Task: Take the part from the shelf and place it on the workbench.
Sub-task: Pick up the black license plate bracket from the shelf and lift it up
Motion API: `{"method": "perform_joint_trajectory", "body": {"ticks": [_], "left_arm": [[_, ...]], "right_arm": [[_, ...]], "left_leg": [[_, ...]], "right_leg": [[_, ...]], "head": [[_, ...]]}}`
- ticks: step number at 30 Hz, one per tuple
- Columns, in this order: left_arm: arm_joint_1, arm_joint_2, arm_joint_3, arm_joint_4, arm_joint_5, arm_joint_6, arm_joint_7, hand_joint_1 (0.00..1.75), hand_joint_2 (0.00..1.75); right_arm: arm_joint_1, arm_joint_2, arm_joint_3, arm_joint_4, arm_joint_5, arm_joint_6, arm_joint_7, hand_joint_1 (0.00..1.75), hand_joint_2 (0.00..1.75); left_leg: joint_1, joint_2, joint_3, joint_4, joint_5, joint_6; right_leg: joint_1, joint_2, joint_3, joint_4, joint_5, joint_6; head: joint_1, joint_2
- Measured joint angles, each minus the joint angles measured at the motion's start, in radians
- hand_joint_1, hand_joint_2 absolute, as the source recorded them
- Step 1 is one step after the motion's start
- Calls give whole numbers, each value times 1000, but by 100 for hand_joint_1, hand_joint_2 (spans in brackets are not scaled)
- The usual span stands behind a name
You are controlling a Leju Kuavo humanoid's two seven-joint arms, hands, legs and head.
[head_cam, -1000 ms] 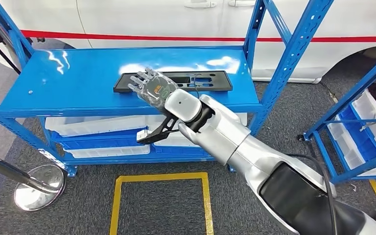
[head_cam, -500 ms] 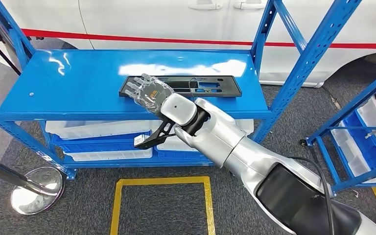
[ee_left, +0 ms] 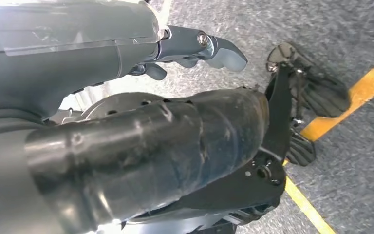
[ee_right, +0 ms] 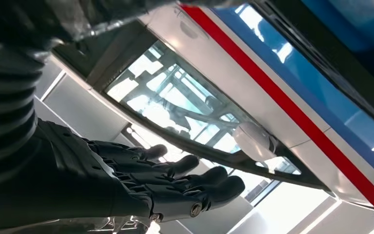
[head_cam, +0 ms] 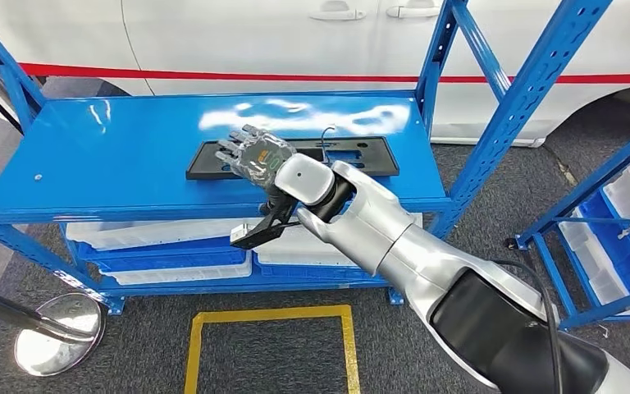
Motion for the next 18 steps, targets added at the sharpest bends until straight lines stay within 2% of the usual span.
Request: {"method": "perform_joint_trajectory", "body": {"ticks": [1,2,4,5,6,8,9,10,12,15,16,17,18], "left_arm": [[0,0,0,0,-1,0,0,0,0],[0,0,1,0,-2,0,1,0,0],[1,0,1,0,-3,0,2,0,0],[2,0,1,0,-4,0,2,0,0],[3,1,1,0,-4,0,2,0,0],[5,2,1,0,-4,0,2,0,0],[6,4,2,0,-4,1,2,0,0],[6,4,2,0,-5,1,2,0,0],[4,5,3,0,-6,1,3,0,0],[4,5,6,0,-8,2,4,0,0],[5,6,7,0,-8,3,4,0,0],[6,6,10,0,-7,6,2,0,0],[5,7,12,0,-7,5,1,0,0]], "right_arm": [[-2,0,0,0,-2,0,0,0,0],[-4,0,0,1,-3,1,0,0,0],[-4,0,2,3,-6,1,0,0,0],[-3,0,3,5,-7,2,0,0,0],[-2,0,4,6,-7,2,0,0,0],[-2,0,6,8,-8,3,0,0,0],[-3,0,7,9,-9,5,0,0,0],[-4,0,8,9,-11,7,0,0,0],[-7,-1,9,11,-15,14,0,0,0],[-11,-1,10,12,-22,18,-1,0,0],[-14,0,11,13,-24,19,-1,0,0],[-15,-1,11,13,-27,21,-1,0,0],[-18,-1,12,14,-30,23,-1,0,0]], "left_leg": [[0,1,-19,40,-18,-4],[2,1,-51,99,-40,-8],[3,1,-133,226,-75,-15],[3,1,-161,255,-68,-17],[3,1,-171,247,-39,-18],[3,2,-140,132,58,-15],[1,3,-117,72,92,-12],[-1,4,-98,26,107,-7],[-6,3,-86,-2,96,5],[-1,1,-76,-13,88,22],[-1,1,-70,-14,86,24],[-3,0,-66,-14,84,24],[-6,-2,-64,-12,80,24]], "right_leg": [[-4,0,11,-8,-2,-4],[-3,-1,19,-12,-6,-8],[-2,-2,30,-11,-18,-13],[-1,-1,37,-10,-25,-12],[-1,-1,46,-8,-32,-11],[-2,1,64,-1,-53,-6],[0,1,69,5,-63,-1],[2,2,70,10,-71,4],[5,3,67,14,-78,13],[6,0,64,28,-93,27],[6,0,59,40,-78,31],[6,0,54,55,-69,26],[6,0,52,64,-58,17]], "head": [[0,0],[0,0],[0,0],[0,0],[0,0],[0,0],[-1,0],[-1,0],[-1,0],[0,0],[1,0],[1,0],[1,0]]}}
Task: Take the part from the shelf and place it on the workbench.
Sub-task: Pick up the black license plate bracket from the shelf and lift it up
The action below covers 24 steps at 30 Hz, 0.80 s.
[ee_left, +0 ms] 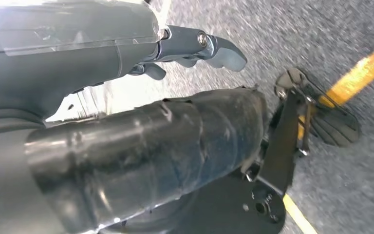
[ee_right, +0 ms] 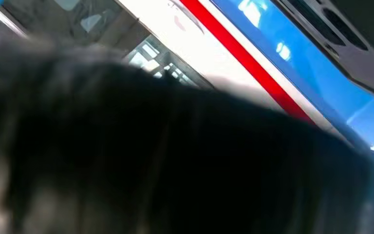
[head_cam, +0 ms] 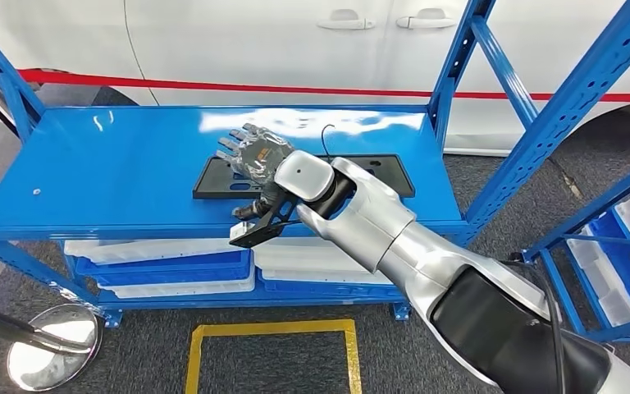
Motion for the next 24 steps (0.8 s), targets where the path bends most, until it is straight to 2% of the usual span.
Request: {"method": "perform_joint_trajectory", "body": {"ticks": [1,2,3,6,8,10,12,13,14,16,17,18,19,20,21,22,23,24], "left_arm": [[-1,0,2,0,0,-3,-1,0,0],[-2,0,4,0,0,-10,-2,0,0],[-2,0,5,0,0,-17,0,0,0],[-4,0,7,0,-1,-12,4,0,0],[-4,0,7,0,-3,-1,0,0,0],[-4,1,7,0,-6,-9,-4,0,0],[-4,2,8,0,-7,-19,1,0,0],[-4,2,8,0,-8,-20,5,0,0],[-4,2,8,0,-8,-21,10,0,0],[-4,2,8,0,-8,-22,15,0,0],[-4,2,8,0,-8,-22,16,0,0],[-4,2,8,0,-8,-22,17,0,0],[-3,2,8,0,-8,-22,17,0,0],[-2,2,9,0,-8,-22,17,0,0],[0,2,9,0,-8,-22,17,0,0],[0,3,10,0,-7,-22,17,0,0],[0,3,11,0,-7,-22,19,0,0],[-1,4,12,0,-7,-22,22,0,0]], "right_arm": [[-2,0,1,0,-3,2,0,0,0],[-3,0,1,0,-5,4,-1,0,0],[-5,-1,2,0,-8,6,-2,0,0],[-8,-1,3,-1,-15,11,-6,0,0],[-8,-1,5,-1,-20,12,-3,0,0],[-10,-1,7,-1,-25,12,0,0,0],[-15,-1,9,-4,-31,11,1,0,0],[-19,-1,10,-5,-33,11,1,0,0],[-22,-1,12,-6,-35,11,1,0,0],[-24,-1,14,-5,-36,12,0,0,0],[-21,-1,14,-5,-37,12,0,0,0],[-19,-2,15,-4,-37,12,0,0,0],[-18,-3,16,-4,-37,12,0,0,0],[-18,-4,16,-4,-37,12,0,0,0],[-19,-5,16,-3,-37,12,0,0,0],[-20,-6,17,-3,-38,12,0,0,0],[-20,-6,18,-3,-40,12,0,0,0],[-20,-6,19,-3,-41,12,0,0,0]], "left_leg": [[-2,-1,2,2,-3,-1],[-3,-2,3,3,-6,0],[-5,-1,2,4,-8,0],[-7,0,0,7,-11,3],[-8,1,0,7,-11,4],[-10,1,3,3,-14,12],[-3,2,19,-19,-12,24],[2,3,30,-33,-8,29],[6,4,40,-42,-5,30],[8,5,48,-45,-8,30],[9,5,51,-43,-11,27],[11,4,55,-41,-16,23],[15,2,61,-37,-23,17],[19,1,68,-32,-31,10],[21,1,71,-28,-40,2],[22,1,74,-21,-48,-7],[22,0,74,-18,-52,-16],[21,0,72,-17,-54,-24]], "right_leg": [[1,0,3,-4,13,-10],[1,-1,10,-8,1,-18],[0,-2,16,-19,-8,-18],[-2,-4,38,-53,-34,-5],[-3,-4,43,-61,-39,2],[-6,-5,47,-72,-38,13],[-7,-5,50,-69,-44,28],[-6,-5,38,-41,-58,32],[-7,-4,11,9,-78,34],[-16,-4,-70,143,-122,40],[-21,-4,-106,190,-125,43],[-26,-4,-126,205,-110,46],[-30,-5,-126,176,-73,49],[-35,-5,-109,115,-23,53],[-37,-6,-87,51,14,56],[-36,-6,-65,-4,39,55],[-33,-6,-55,-33,47,50],[-29,-4,-53,-38,40,42]], "head": [[0,0],[0,0],[0,0],[0,0],[0,0],[-1,0],[0,0],[0,0],[1,0],[0,0],[1,0],[1,0],[1,0],[1,0],[1,0],[1,0],[1,0],[2,0]]}}
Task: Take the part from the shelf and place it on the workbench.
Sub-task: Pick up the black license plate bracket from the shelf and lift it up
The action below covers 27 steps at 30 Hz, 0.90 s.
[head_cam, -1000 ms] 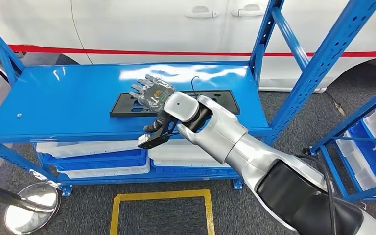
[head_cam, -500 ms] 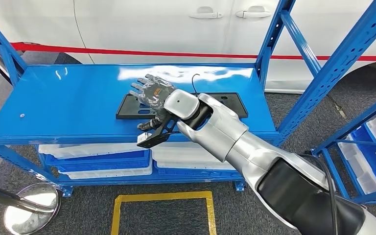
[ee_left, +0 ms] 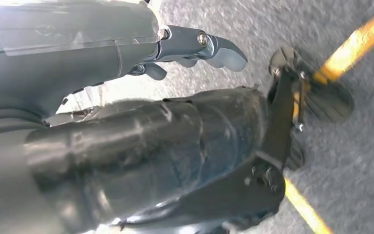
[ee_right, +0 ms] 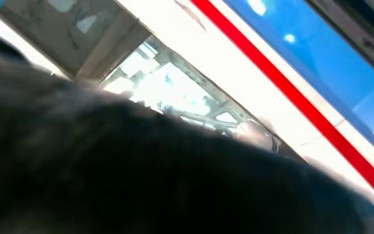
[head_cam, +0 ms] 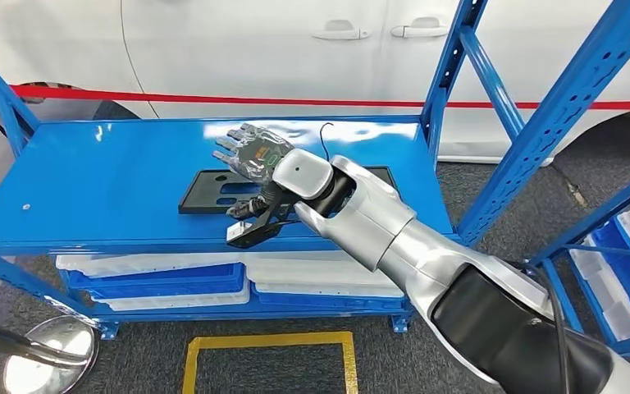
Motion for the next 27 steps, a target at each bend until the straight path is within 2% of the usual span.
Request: {"method": "perform_joint_trajectory", "body": {"ticks": [2,4,5,7,8,9,10,12,13,14,15,18,22,26,27], "left_arm": [[-3,0,2,0,-3,0,4,0,0],[-4,0,2,-1,-8,-1,2,0,0],[-4,0,2,-1,-10,-1,1,0,0],[-4,0,3,-1,-11,-1,0,0,0],[-3,0,4,-1,-11,0,0,0,0],[-2,0,4,-1,-11,0,1,0,0],[0,0,5,-1,-12,-1,1,0,0],[4,1,7,-1,-12,-10,1,0,0],[6,3,8,0,-12,-17,2,0,0],[6,4,10,0,-12,-23,2,0,0],[6,6,11,0,-12,-28,3,0,0],[3,5,16,0,-12,-33,4,0,0],[3,6,20,0,-10,-34,4,0,0],[2,6,21,0,-10,-36,-7,0,0],[2,5,21,0,-11,-35,-9,0,0]], "right_arm": [[-2,1,3,0,-4,0,0,0,0],[-5,2,5,0,-9,0,1,0,0],[-7,3,6,0,-11,0,1,0,0],[-7,3,10,1,-13,0,1,0,0],[-4,3,12,3,-14,0,1,0,0],[-2,3,13,5,-15,0,1,0,0],[-1,3,14,6,-17,0,1,0,0],[-1,4,17,7,-24,1,0,0,0],[-3,5,18,7,-29,5,-2,0,0],[-4,5,19,7,-35,10,-4,0,0],[-5,6,21,8,-41,16,-7,0,0],[-6,7,26,8,-50,25,-11,0,0],[-11,7,29,8,-53,26,-11,0,0],[-14,7,29,8,-69,35,-11,0,0],[-15,7,29,8,-76,36,-11,0,44]], "left_leg": [[2,1,2,-4,-4,-15],[5,4,-10,28,-19,-23],[5,5,-34,74,-35,-25],[3,5,-121,215,-71,-22],[0,5,-164,272,-78,-20],[-3,5,-193,297,-65,-16],[-6,5,-202,282,-31,-9],[-18,4,-174,165,69,13],[-24,4,-155,111,105,25],[-30,4,-140,70,123,34],[-34,4,-130,48,120,38],[-34,3,-116,21,99,27],[-33,0,-113,19,87,26],[-33,0,-111,19,85,27],[-33,0,-111,19,85,27]], "right_leg": [[2,3,0,-1,-6,-21],[1,5,12,-7,-15,-42],[1,6,21,-10,-21,-51],[8,5,37,-11,-34,-62],[13,5,45,-10,-41,-66],[18,5,56,-10,-48,-68],[23,6,67,-10,-55,-70],[29,10,92,-10,-74,-72],[33,11,100,-10,-82,-70],[33,12,103,-10,-88,-67],[33,12,101,-8,-90,-64],[33,10,96,-4,-90,-59],[34,7,107,-18,-100,-51],[34,6,110,-24,-102,-51],[34,6,110,-25,-102,-50]], "head": [[0,0],[0,0],[0,0],[-1,0],[0,0],[-1,0],[0,0],[0,0],[1,0],[1,0],[1,0],[2,0],[2,0],[2,0],[2,0]]}}
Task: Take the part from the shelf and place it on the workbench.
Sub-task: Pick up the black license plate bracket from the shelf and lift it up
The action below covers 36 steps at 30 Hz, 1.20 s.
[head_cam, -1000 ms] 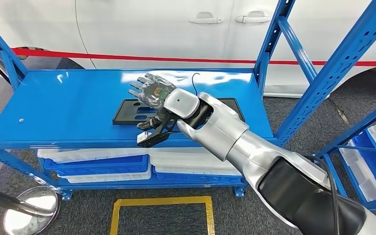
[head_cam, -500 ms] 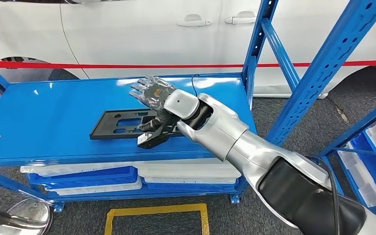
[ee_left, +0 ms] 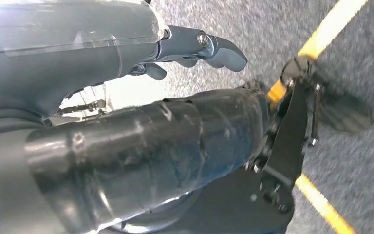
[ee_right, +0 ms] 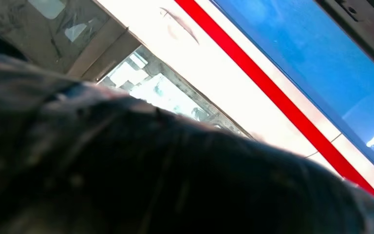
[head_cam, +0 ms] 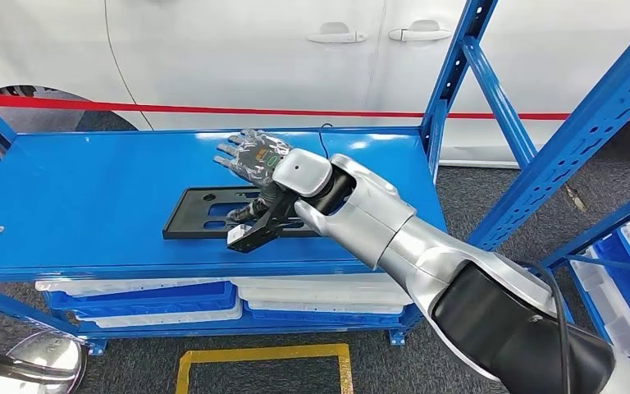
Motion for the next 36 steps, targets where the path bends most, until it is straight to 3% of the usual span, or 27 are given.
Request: {"method": "perform_joint_trajectory", "body": {"ticks": [3,22,36], "left_arm": [[0,0,0,0,-7,4,0,0,0],[1,0,6,0,-41,17,7,0,0],[1,0,6,0,-55,19,26,0,0]], "right_arm": [[7,-2,0,1,-20,-5,2,0,175],[105,-43,0,171,-82,-123,-18,0,175],[122,-58,0,243,-84,-136,-18,0,175]], "left_leg": [[0,0,1,0,1,1],[0,0,5,0,1,2],[1,0,5,0,1,2]], "right_leg": [[-1,0,1,-1,1,2],[-3,-1,5,-3,4,6],[-3,0,5,-3,4,6]], "head": [[0,0],[0,0],[0,0]]}}
